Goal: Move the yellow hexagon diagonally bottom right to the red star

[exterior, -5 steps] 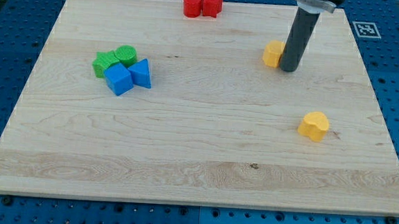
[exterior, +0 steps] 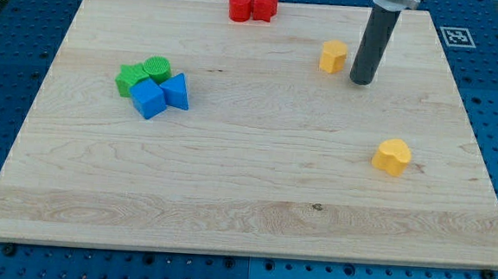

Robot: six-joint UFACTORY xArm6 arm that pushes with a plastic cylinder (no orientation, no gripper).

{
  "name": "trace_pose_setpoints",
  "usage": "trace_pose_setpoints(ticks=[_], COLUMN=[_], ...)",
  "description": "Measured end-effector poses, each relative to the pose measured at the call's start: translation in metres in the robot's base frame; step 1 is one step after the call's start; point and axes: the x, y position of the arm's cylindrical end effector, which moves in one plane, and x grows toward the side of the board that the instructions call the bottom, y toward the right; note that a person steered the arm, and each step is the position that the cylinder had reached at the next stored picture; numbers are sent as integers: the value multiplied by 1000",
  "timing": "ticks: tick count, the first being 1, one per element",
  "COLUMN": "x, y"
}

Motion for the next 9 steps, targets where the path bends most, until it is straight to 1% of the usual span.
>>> trace_pose_setpoints(ticks=[1,2,3,4,5,7,8,9], x=[-24,-31,-52,-51,-31,-28,-57,-63], y=[-12,-14,-14,-23,-27,-44,-57,-59])
